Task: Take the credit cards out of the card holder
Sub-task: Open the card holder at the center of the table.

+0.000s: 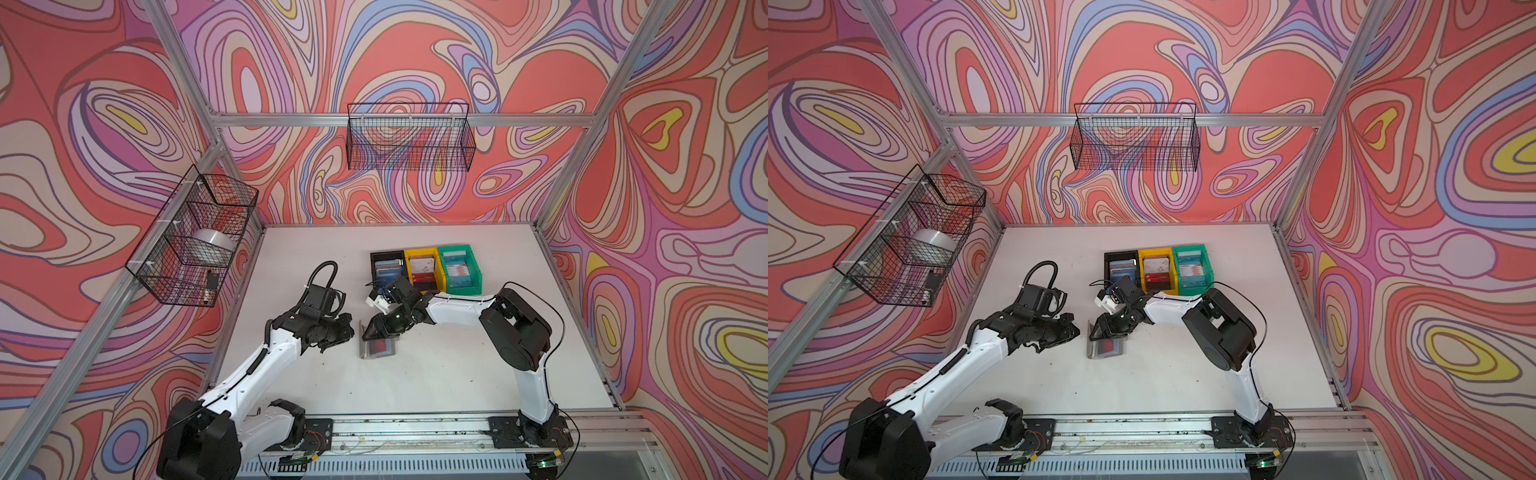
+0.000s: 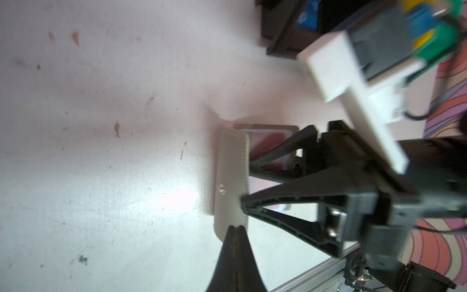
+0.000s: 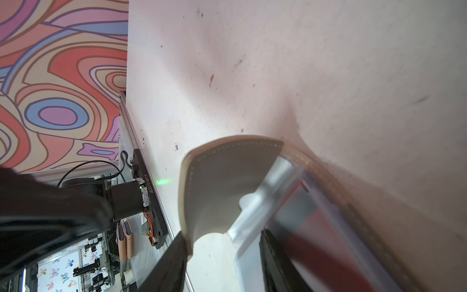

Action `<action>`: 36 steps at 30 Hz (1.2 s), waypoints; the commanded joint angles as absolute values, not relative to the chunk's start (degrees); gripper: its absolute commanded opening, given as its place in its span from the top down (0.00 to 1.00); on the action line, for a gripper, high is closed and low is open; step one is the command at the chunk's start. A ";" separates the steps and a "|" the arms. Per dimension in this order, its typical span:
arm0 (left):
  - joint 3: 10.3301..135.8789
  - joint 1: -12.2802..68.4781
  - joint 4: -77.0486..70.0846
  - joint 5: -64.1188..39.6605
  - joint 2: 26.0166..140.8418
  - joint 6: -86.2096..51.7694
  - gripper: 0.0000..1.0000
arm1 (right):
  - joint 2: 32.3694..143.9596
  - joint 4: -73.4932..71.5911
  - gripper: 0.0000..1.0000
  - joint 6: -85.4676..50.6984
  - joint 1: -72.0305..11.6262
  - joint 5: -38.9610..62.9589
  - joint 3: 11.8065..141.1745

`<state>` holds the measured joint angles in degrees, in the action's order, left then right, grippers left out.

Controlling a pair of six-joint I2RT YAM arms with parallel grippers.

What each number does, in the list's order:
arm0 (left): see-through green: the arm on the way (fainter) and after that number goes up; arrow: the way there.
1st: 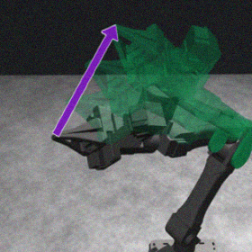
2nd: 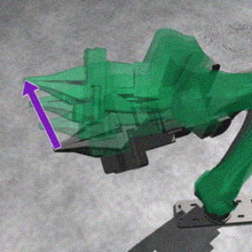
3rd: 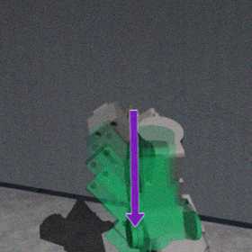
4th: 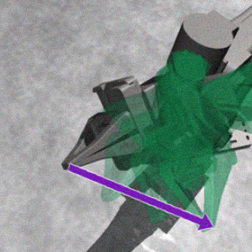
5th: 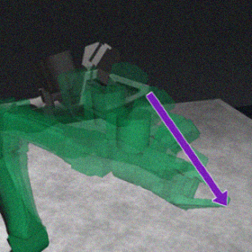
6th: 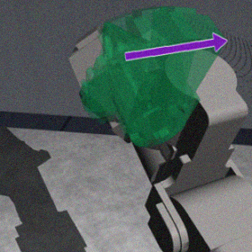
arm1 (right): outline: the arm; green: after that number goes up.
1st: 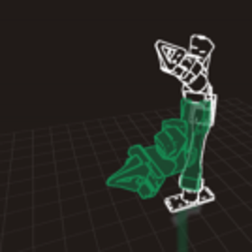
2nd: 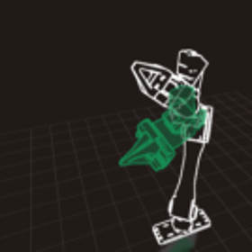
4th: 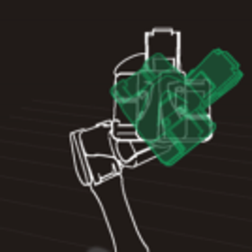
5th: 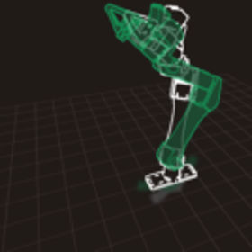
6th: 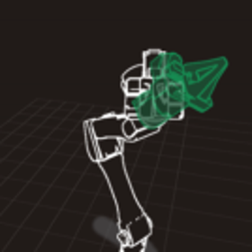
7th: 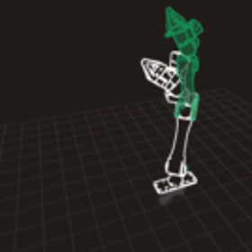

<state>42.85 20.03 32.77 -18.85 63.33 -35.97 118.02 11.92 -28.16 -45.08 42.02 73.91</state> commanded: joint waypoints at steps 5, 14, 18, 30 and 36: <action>46.93 19.47 33.92 -18.31 67.98 -35.68 1.00 | 121.64 14.66 0.45 -26.39 -45.48 40.61 74.01; 51.67 17.58 27.07 -24.53 80.76 -35.99 1.00 | 122.00 14.33 0.42 -26.10 -45.44 40.08 73.04; 53.38 17.50 27.12 -24.88 80.98 -36.14 1.00 | 121.93 14.00 0.42 -26.15 -45.44 40.08 72.86; 49.91 17.53 20.07 -31.47 85.25 -39.42 1.00 | 121.59 13.89 0.43 -25.84 -45.46 40.25 72.06; 48.38 17.53 23.85 -27.14 84.47 -37.48 1.00 | 121.26 13.80 0.43 -25.84 -45.43 40.25 71.80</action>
<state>49.06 17.67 21.69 -29.26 84.99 -38.15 119.17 10.66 -26.61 -45.10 43.07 73.91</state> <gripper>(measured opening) 0.046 0.574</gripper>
